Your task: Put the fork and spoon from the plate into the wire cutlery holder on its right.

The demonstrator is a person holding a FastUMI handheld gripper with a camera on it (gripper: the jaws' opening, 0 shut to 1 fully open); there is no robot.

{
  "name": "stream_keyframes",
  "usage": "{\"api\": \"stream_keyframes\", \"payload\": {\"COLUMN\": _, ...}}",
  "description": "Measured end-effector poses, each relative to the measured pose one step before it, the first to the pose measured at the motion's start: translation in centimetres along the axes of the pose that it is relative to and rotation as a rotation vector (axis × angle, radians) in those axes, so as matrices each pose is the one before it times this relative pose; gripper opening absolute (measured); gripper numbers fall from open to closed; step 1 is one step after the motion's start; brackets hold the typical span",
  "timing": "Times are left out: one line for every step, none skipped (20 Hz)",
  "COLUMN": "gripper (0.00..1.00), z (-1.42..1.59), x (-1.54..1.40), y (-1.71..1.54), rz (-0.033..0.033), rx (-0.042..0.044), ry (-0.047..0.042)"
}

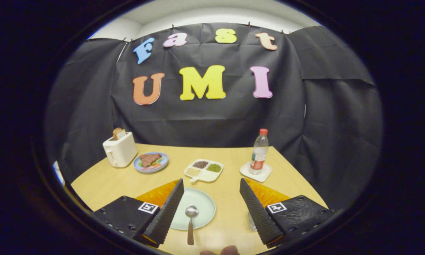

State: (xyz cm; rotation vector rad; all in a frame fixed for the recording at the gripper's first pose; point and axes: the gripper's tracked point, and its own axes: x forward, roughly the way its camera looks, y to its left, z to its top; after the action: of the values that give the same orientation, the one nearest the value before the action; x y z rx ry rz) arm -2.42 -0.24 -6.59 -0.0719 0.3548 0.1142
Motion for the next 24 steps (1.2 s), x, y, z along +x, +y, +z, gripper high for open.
{"api": "stream_keyframes", "payload": {"gripper": 0.95, "z": -1.152, "x": 0.243, "y": 0.304, "rz": 0.01122, "rx": -0.01490, "ry": 0.04023}}
{"api": "stream_keyframes", "payload": {"gripper": 0.95, "z": -1.306, "x": 0.428, "y": 0.537, "rz": 0.01911, "rx": -0.01188, "ry": 0.05460}}
{"api": "stream_keyframes", "payload": {"gripper": 0.95, "z": -1.580, "x": 0.372, "y": 0.560, "rz": 0.01784, "rx": -0.01161, "ry": 0.07816}}
{"api": "stream_keyframes", "payload": {"gripper": 0.95, "z": -1.645, "x": 0.323, "y": 0.639, "rz": 0.02026, "rx": -0.00571, "ry": 0.08696}}
{"api": "stream_keyframes", "payload": {"gripper": 0.95, "z": -1.307, "x": -0.244, "y": 0.953, "rz": 0.03462, "rx": 0.00730, "ry": 0.07196}}
{"api": "stream_keyframes", "payload": {"gripper": 0.95, "z": -1.010, "x": -0.133, "y": 0.803, "rz": 0.02349, "rx": 0.01326, "ry": 0.05531}}
{"api": "stream_keyframes", "payload": {"gripper": 0.95, "z": -0.559, "x": -0.210, "y": 0.388, "rz": 0.00695, "rx": 0.01253, "ry": 0.03949}}
{"api": "stream_keyframes", "payload": {"gripper": 0.95, "z": -0.487, "x": 0.079, "y": -0.040, "rz": -0.01283, "rx": -0.00258, "ry": 0.02844}}
{"api": "stream_keyframes", "payload": {"gripper": 0.95, "z": -0.507, "x": 0.275, "y": -0.119, "rz": -0.01912, "rx": -0.01520, "ry": 0.02436}}
{"api": "stream_keyframes", "payload": {"gripper": 0.95, "z": -0.417, "x": 0.291, "y": -0.184, "rz": -0.01889, "rx": -0.01865, "ry": 0.01794}}
{"api": "stream_keyframes", "payload": {"gripper": 0.95, "z": -0.487, "x": 0.428, "y": -0.053, "rz": -0.01670, "rx": -0.01266, "ry": 0.01607}}
{"api": "stream_keyframes", "payload": {"gripper": 0.95, "z": -0.535, "x": 0.340, "y": 0.017, "rz": -0.00670, "rx": -0.00693, "ry": 0.02037}}
{"api": "stream_keyframes", "payload": {"gripper": 0.95, "z": -0.560, "x": 0.493, "y": 0.239, "rz": 0.00302, "rx": -0.00248, "ry": 0.02256}}
{"api": "stream_keyframes", "payload": {"gripper": 0.95, "z": -0.460, "x": 0.486, "y": 0.234, "rz": 0.00229, "rx": 0.00152, "ry": 0.02075}}
{"api": "stream_keyframes", "payload": {"gripper": 0.95, "z": -0.361, "x": 0.366, "y": 0.216, "rz": 0.00278, "rx": -0.00234, "ry": 0.01358}}
{"api": "stream_keyframes", "payload": {"gripper": 0.93, "z": -0.206, "x": 0.452, "y": 0.069, "rz": -0.00749, "rx": -0.00431, "ry": 0.01292}}
{"api": "stream_keyframes", "payload": {"gripper": 0.88, "z": -0.573, "x": 0.400, "y": -0.053, "rz": -0.00391, "rx": -0.00101, "ry": 0.01451}}
{"api": "stream_keyframes", "payload": {"gripper": 0.82, "z": -0.386, "x": 0.477, "y": 0.144, "rz": 0.00178, "rx": 0.00575, "ry": 0.01614}}
{"api": "stream_keyframes", "payload": {"gripper": 0.76, "z": -0.520, "x": 0.590, "y": 0.262, "rz": 0.01279, "rx": 0.01597, "ry": 0.01816}}
{"api": "stream_keyframes", "payload": {"gripper": 0.70, "z": -0.450, "x": 0.333, "y": 0.153, "rz": 0.01568, "rx": 0.02265, "ry": 0.02559}}
{"api": "stream_keyframes", "payload": {"gripper": 0.65, "z": -0.569, "x": 0.212, "y": 0.109, "rz": 0.01566, "rx": 0.02180, "ry": 0.02599}}
{"api": "stream_keyframes", "payload": {"gripper": 0.52, "z": -0.016, "x": 0.183, "y": -0.201, "rz": 0.00734, "rx": 0.02390, "ry": 0.00724}}
{"api": "stream_keyframes", "payload": {"gripper": 0.40, "z": 0.121, "x": 0.081, "y": -0.374, "rz": -0.00509, "rx": 0.01855, "ry": 0.00018}}
{"api": "stream_keyframes", "payload": {"gripper": 0.21, "z": 0.238, "x": 0.021, "y": -0.034, "rz": 0.01399, "rx": 0.01941, "ry": 0.00494}}
